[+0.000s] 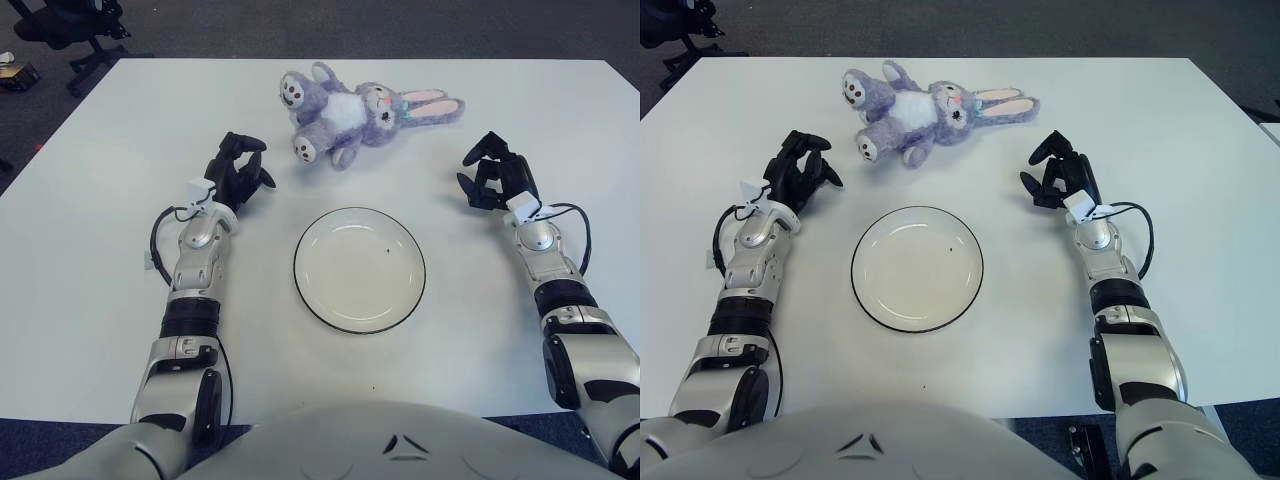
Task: Put the doll into the plate.
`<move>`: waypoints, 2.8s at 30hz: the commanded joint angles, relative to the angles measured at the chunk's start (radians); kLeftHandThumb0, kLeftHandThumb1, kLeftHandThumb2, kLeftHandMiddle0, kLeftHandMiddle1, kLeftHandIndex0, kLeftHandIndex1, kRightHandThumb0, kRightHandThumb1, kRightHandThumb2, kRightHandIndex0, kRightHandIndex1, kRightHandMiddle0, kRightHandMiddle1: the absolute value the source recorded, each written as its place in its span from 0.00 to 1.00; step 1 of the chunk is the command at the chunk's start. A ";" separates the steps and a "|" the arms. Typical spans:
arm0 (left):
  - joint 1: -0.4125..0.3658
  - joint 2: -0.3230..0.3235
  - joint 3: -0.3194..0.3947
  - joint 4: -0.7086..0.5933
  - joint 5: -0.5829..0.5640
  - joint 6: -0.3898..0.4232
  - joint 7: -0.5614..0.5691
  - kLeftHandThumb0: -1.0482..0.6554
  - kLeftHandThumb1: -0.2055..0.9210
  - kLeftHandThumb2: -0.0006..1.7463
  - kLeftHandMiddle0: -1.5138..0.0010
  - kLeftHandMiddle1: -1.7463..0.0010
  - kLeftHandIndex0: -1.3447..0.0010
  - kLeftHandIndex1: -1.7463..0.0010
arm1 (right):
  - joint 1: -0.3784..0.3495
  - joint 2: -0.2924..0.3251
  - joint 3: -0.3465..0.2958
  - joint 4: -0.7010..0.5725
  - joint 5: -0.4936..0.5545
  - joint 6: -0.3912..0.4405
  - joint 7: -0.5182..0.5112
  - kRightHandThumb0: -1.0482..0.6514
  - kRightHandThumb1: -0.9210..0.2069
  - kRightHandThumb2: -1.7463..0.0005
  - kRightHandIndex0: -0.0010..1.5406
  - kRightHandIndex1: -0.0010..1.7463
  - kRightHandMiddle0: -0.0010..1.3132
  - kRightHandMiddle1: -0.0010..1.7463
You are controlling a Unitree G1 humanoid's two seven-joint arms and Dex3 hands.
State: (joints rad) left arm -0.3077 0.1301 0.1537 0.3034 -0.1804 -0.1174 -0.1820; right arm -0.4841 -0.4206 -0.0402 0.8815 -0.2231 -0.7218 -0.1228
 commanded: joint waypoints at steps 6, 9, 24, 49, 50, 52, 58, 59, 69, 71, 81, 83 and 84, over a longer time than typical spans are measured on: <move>-0.010 0.002 -0.003 -0.001 0.007 -0.015 0.000 0.41 1.00 0.26 0.49 0.00 0.81 0.03 | -0.007 -0.002 0.003 -0.027 -0.041 0.012 -0.084 0.40 0.02 0.80 0.47 0.98 0.33 0.87; -0.008 0.001 -0.004 -0.004 0.008 -0.015 0.000 0.41 1.00 0.26 0.49 0.00 0.81 0.03 | -0.006 -0.018 0.018 -0.066 -0.117 0.038 -0.161 0.40 0.01 0.81 0.45 0.92 0.32 0.87; -0.004 -0.006 -0.012 -0.013 0.015 -0.017 0.005 0.41 1.00 0.27 0.48 0.00 0.81 0.02 | -0.060 -0.086 0.138 -0.176 -0.452 0.149 -0.451 0.41 0.00 0.81 0.39 0.22 0.29 0.88; -0.002 -0.003 -0.011 -0.005 0.012 -0.036 -0.005 0.41 1.00 0.27 0.46 0.00 0.81 0.02 | -0.257 -0.112 0.295 -0.117 -0.620 0.221 -0.592 0.22 0.00 0.89 0.21 0.00 0.17 0.06; -0.002 -0.003 -0.010 -0.004 0.011 -0.037 -0.006 0.41 1.00 0.27 0.46 0.00 0.81 0.03 | -0.269 -0.110 0.303 -0.115 -0.623 0.225 -0.589 0.21 0.00 0.89 0.20 0.00 0.16 0.06; -0.002 -0.003 -0.010 -0.004 0.011 -0.038 -0.006 0.41 1.00 0.27 0.46 0.00 0.81 0.03 | -0.280 -0.107 0.312 -0.110 -0.623 0.229 -0.588 0.20 0.00 0.88 0.18 0.00 0.16 0.05; -0.003 -0.004 -0.010 -0.002 0.009 -0.042 -0.008 0.41 1.00 0.27 0.46 0.00 0.81 0.03 | -0.321 -0.091 0.344 -0.095 -0.618 0.225 -0.569 0.18 0.00 0.88 0.16 0.00 0.15 0.05; -0.003 -0.004 -0.010 -0.001 0.009 -0.043 -0.008 0.41 1.00 0.27 0.46 0.00 0.81 0.03 | -0.325 -0.089 0.349 -0.094 -0.618 0.226 -0.568 0.18 0.00 0.88 0.16 0.00 0.15 0.04; -0.002 -0.008 -0.012 0.000 0.008 -0.047 -0.007 0.41 1.00 0.27 0.45 0.00 0.81 0.03 | -0.349 -0.064 0.367 -0.140 -0.608 0.268 -0.513 0.15 0.00 0.88 0.15 0.00 0.16 0.04; -0.002 -0.008 -0.013 -0.001 0.009 -0.047 -0.007 0.41 1.00 0.27 0.45 0.00 0.81 0.03 | -0.354 -0.058 0.369 -0.147 -0.606 0.276 -0.499 0.15 0.00 0.87 0.15 0.00 0.16 0.04; 0.001 -0.013 -0.017 -0.008 0.013 -0.047 -0.003 0.41 1.00 0.27 0.45 0.00 0.81 0.03 | -0.402 -0.024 0.388 -0.133 -0.588 0.294 -0.386 0.13 0.00 0.89 0.15 0.00 0.16 0.03; 0.002 -0.014 -0.018 -0.011 0.014 -0.047 -0.002 0.41 1.00 0.27 0.45 0.00 0.81 0.03 | -0.421 -0.018 0.395 -0.108 -0.578 0.279 -0.361 0.13 0.00 0.90 0.15 0.00 0.16 0.03; 0.003 -0.015 -0.019 -0.012 0.015 -0.046 -0.001 0.41 1.00 0.27 0.45 0.00 0.81 0.03 | -0.430 -0.015 0.395 -0.094 -0.570 0.268 -0.350 0.13 0.00 0.90 0.15 0.00 0.16 0.03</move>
State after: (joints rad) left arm -0.3068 0.1166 0.1376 0.2994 -0.1704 -0.1542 -0.1828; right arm -0.8687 -0.4436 0.3489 0.7558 -0.8233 -0.4343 -0.5048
